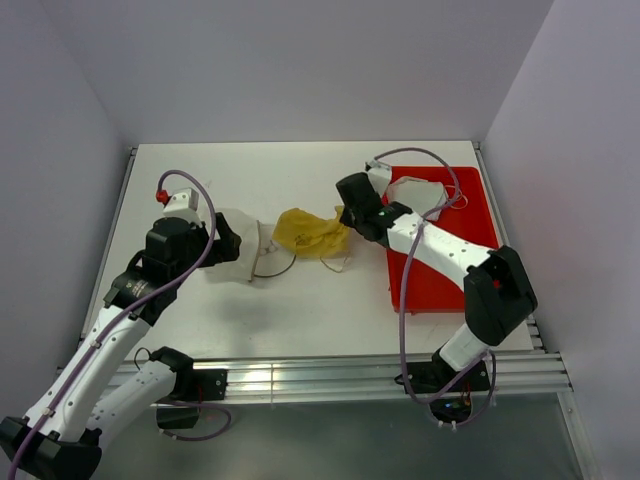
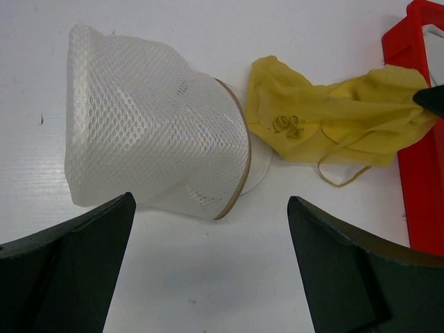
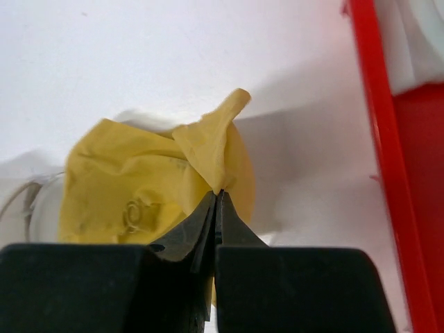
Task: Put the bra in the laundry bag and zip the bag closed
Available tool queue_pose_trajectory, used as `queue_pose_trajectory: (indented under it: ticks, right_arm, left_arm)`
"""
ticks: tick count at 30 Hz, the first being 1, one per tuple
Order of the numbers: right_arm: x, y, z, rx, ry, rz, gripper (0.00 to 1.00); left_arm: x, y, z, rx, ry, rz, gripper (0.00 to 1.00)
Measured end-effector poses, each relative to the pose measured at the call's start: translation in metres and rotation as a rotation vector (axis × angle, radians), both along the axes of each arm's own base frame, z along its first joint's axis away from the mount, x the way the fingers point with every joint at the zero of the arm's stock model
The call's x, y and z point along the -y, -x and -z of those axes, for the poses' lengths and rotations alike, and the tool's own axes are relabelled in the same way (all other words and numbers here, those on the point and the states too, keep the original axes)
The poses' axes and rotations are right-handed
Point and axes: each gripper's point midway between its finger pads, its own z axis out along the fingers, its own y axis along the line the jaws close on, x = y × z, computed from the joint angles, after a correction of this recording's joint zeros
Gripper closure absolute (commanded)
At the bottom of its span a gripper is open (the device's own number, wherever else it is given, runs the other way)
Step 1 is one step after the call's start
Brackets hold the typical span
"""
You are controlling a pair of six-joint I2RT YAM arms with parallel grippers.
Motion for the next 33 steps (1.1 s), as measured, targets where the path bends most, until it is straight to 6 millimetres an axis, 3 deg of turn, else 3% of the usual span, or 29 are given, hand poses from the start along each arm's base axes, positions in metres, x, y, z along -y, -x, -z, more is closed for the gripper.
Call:
queue_pose_trajectory:
  ticks: [4,7,15,23,26,27,30,33]
  right_arm:
    - [-0.028,-0.016,-0.030,0.052,0.097,-0.053,1.00]
    - [-0.048,-0.027,-0.037,0.064,0.188,-0.086,1.00]
    - [-0.092,-0.033,-0.011,0.015,0.471,-0.201,0.96]
    - [-0.127,-0.026,0.011,-0.015,0.527,-0.308,0.94]
    - [-0.137,-0.020,0.017,-0.038,0.481,-0.346,0.83]
    - [-0.140,-0.019,0.018,-0.043,0.463,-0.354,0.69]
    - [-0.151,-0.014,0.024,-0.063,0.400,-0.384,0.53]
    - [-0.159,-0.007,0.034,-0.090,0.349,-0.411,0.47]
  left_arm:
    - [0.000,0.000,0.000,-0.001,-0.001,0.000,0.01]
    - [0.000,0.000,0.000,-0.002,0.000,0.000,0.01]
    - [0.000,-0.001,0.002,-0.006,-0.002,0.001,0.01]
    - [0.001,-0.001,0.002,-0.008,-0.003,0.001,0.01]
    - [0.001,-0.001,0.002,-0.009,-0.003,0.001,0.01]
    - [0.001,-0.001,0.002,-0.009,-0.003,0.001,0.01]
    - [0.000,-0.001,0.002,-0.008,-0.004,0.000,0.01]
    - [0.000,-0.001,0.002,-0.008,-0.003,0.000,0.01]
